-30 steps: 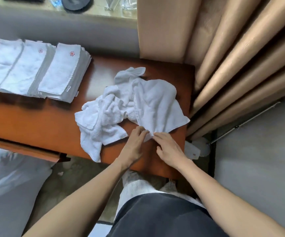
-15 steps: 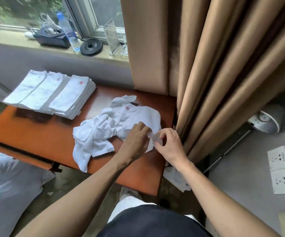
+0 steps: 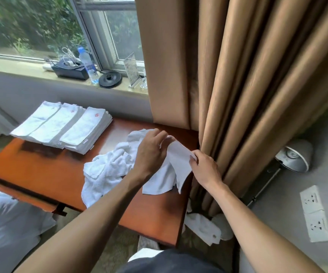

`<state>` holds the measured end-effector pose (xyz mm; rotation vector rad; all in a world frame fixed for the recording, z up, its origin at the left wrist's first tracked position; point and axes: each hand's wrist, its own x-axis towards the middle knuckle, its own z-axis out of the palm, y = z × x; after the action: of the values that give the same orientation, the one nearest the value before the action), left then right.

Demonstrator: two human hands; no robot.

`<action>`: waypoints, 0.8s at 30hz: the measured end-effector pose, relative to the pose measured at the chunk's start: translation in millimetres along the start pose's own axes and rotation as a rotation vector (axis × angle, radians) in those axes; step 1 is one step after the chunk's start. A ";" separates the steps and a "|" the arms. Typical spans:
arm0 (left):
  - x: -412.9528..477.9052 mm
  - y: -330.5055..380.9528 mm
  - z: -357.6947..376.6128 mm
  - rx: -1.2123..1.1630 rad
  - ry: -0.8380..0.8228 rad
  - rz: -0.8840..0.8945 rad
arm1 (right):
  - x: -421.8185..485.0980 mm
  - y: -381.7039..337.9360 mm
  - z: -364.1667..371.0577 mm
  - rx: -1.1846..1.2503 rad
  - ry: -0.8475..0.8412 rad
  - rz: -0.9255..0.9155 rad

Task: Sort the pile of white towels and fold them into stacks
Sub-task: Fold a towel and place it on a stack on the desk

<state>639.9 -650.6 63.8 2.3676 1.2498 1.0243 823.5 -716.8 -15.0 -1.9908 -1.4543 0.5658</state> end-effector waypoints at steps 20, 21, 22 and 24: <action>4.6 -4.1 21.7 -0.079 0.021 -0.347 | -3.9 3.6 -50.2 -0.016 -0.004 0.236; -0.5 -2.3 25.2 -0.141 -0.034 -0.376 | -4.6 -0.5 -47.5 0.032 -0.053 0.235; -5.8 -0.7 28.7 -0.202 -0.092 -0.398 | -5.4 -4.3 -44.7 0.084 -0.101 0.237; -14.5 2.3 34.1 -0.307 -0.171 -0.417 | -6.4 -11.5 -41.3 0.181 -0.157 0.240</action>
<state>659.7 -660.8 34.0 1.8214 1.3348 0.7941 840.5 -729.4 22.9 -2.0251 -1.2103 0.9412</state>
